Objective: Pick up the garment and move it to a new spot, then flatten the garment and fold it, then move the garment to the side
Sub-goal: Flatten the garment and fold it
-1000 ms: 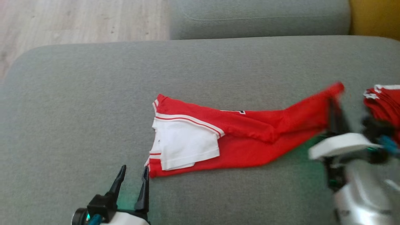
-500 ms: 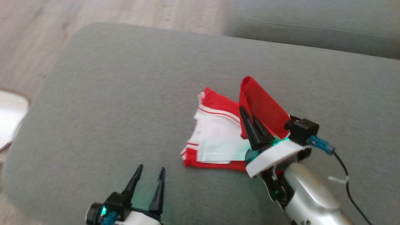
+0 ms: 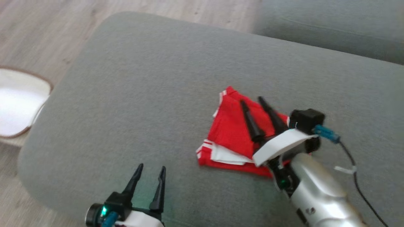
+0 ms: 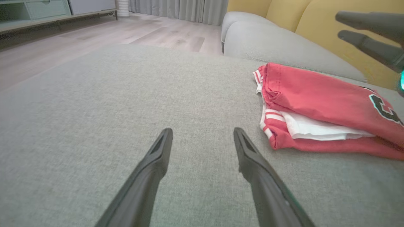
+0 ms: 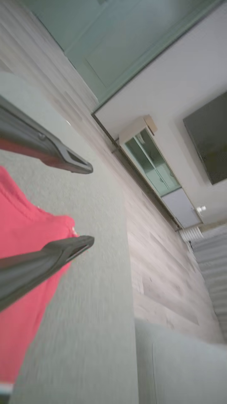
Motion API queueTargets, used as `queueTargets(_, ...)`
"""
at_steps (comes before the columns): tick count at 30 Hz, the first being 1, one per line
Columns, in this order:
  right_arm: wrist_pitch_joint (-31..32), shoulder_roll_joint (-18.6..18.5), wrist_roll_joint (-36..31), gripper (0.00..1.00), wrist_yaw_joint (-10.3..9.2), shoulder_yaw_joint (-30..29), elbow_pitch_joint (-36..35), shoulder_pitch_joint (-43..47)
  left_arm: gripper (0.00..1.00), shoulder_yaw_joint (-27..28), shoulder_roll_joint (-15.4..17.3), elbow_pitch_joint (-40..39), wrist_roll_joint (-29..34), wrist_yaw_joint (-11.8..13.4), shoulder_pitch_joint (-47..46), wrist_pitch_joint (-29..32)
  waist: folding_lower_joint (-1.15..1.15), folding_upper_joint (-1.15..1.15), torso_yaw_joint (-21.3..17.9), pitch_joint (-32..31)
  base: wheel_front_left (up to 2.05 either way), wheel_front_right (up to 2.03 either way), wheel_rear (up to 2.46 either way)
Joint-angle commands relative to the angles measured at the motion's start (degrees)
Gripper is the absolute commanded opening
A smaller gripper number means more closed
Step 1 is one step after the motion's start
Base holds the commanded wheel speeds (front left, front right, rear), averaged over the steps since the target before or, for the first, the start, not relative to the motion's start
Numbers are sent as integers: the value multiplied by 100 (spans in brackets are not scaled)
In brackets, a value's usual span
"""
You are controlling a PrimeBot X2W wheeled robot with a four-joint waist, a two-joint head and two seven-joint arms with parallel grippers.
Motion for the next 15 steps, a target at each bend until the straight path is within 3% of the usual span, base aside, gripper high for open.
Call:
queueTargets(1, -72, 65, -241, 100, -5, -243, -182, -54, 100, 277, -4, -182, 17, 28, -150, -55, 0, 0, -370, -142, 0, 0, 0)
queueTargets(8, -73, 65, -1444, 100, -5, -1910, -335, 860, 100, 747, -4, -241, 194, 90, -117, -55, 0, 0, -1499, -428, 0, 0, 0)
queueTargets(15, -74, 65, -2219, 100, -5, -2416, -559, 1384, 100, 1211, -4, -334, 321, 222, 88, -55, 0, 0, -2138, -552, 0, 0, 0)
